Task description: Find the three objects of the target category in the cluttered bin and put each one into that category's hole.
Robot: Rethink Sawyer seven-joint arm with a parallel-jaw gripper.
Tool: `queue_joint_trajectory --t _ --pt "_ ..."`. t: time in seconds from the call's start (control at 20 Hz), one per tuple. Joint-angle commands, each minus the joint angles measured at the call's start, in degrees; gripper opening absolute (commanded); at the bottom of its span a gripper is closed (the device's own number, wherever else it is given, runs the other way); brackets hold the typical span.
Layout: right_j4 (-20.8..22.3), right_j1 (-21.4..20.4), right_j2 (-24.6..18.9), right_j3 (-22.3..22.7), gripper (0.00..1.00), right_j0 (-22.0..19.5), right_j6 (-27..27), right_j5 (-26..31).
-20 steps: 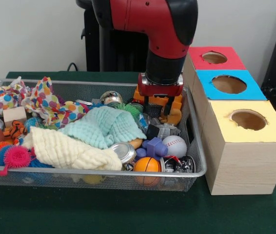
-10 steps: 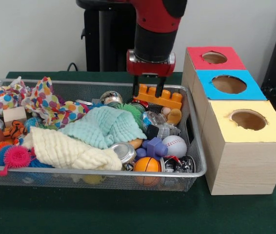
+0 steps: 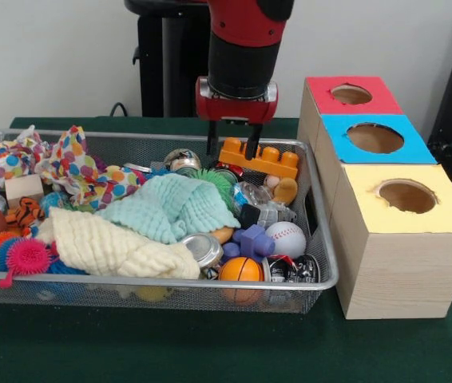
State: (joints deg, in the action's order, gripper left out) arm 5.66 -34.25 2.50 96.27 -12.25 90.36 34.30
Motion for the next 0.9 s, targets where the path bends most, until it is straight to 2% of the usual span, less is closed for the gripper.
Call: queue_joint_trajectory --t 0.05,0.9 --pt "0.79 5.02 -6.17 -4.34 1.0 -0.16 2.3 1.75" --pt "0.62 11.25 -7.02 -9.22 1.0 0.75 4.94 -3.54"
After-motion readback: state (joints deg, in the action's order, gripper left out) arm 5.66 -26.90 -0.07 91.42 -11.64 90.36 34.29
